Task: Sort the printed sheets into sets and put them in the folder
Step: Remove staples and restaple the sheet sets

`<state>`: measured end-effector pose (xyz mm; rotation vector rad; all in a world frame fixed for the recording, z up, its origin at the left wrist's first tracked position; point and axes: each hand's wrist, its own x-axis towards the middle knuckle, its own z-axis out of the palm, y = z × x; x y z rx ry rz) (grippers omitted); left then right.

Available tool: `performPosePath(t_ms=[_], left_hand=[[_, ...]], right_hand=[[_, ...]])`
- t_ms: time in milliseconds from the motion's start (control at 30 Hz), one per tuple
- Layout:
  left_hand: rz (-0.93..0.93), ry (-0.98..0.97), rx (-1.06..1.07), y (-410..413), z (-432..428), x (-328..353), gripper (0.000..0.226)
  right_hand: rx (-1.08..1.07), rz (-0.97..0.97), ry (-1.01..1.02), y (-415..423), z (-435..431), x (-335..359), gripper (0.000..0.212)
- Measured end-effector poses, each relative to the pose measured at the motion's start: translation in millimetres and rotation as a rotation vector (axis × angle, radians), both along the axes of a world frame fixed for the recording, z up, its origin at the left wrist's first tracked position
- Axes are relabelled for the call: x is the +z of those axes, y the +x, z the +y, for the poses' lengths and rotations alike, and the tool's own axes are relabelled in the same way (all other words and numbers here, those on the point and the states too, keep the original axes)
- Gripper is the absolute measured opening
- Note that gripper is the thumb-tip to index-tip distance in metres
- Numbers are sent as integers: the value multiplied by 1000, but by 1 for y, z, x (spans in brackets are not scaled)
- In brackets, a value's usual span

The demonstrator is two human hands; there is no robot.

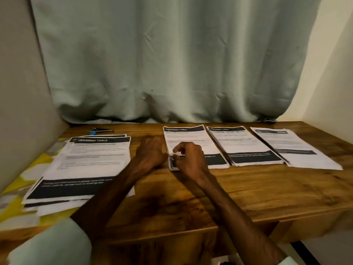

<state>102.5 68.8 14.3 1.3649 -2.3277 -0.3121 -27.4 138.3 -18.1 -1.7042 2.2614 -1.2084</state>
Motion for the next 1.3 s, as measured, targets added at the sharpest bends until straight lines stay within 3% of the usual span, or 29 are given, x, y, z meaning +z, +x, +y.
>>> performPosePath(t_ms=[133, 333, 467, 567, 667, 833, 933, 1000, 1133, 1300], left_hand=[[-7, 24, 110, 58, -16, 7, 30], [-29, 41, 142, 136, -45, -10, 28], [-75, 6, 53, 173, -60, -38, 35], [-29, -87, 45, 180, -59, -60, 37], [-11, -218, 59, 175, -58, -75, 32], [-33, -305, 63, 173, -63, -84, 37], [-43, -303, 65, 170, -66, -83, 35], [-62, -289, 67, 168, -68, -84, 39], [-71, -293, 74, 166, -74, -86, 44], [-78, -321, 71, 166, -77, -89, 40]], right_hand=[[186, -114, 88, 52, -24, -1, 10], [155, -205, 222, 103, -58, -8, 13], [162, -198, 253, 117, -79, -8, 19], [177, -199, 287, 123, -93, -5, 28], [217, -240, 335, 123, -103, 0, 14], [217, -277, 345, 125, -108, 8, 29], [219, -246, 365, 126, -114, 10, 30], [219, -221, 350, 128, -117, 9, 18], [177, -252, 365, 131, -115, 12, 48], [204, -351, 395, 128, -117, 7, 40]])
